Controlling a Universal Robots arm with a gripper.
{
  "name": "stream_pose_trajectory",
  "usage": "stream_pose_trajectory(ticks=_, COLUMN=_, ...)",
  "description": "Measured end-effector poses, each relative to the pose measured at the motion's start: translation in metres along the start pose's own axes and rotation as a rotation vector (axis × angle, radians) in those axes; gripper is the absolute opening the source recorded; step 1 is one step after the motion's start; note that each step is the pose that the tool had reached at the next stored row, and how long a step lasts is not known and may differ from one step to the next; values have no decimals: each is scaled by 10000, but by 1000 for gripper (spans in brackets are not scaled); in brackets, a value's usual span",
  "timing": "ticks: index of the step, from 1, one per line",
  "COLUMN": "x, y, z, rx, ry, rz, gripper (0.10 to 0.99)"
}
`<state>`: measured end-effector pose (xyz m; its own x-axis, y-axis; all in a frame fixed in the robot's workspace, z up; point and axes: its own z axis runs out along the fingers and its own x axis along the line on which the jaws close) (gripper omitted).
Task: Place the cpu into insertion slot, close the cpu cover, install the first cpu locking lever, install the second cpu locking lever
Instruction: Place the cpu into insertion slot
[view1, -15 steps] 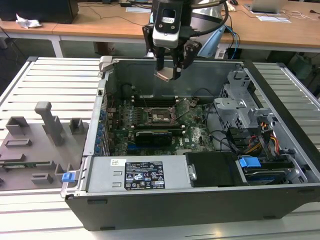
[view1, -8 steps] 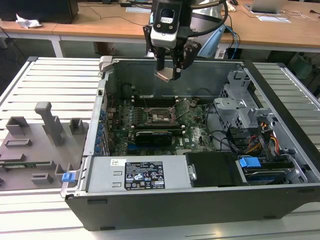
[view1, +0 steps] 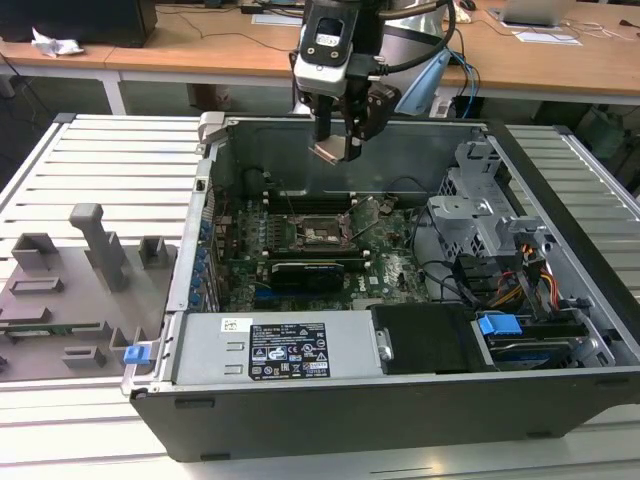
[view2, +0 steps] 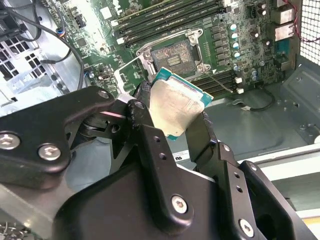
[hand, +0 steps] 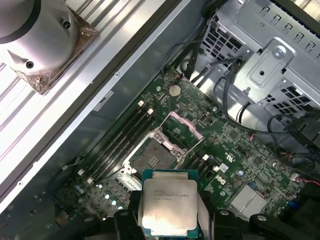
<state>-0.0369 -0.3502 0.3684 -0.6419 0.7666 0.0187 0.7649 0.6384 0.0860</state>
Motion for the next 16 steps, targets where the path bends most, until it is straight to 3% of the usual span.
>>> stream_pose_trajectory(ticks=16, x=0, y=0, z=7, rx=-17, ry=-78, rz=901, gripper=529)
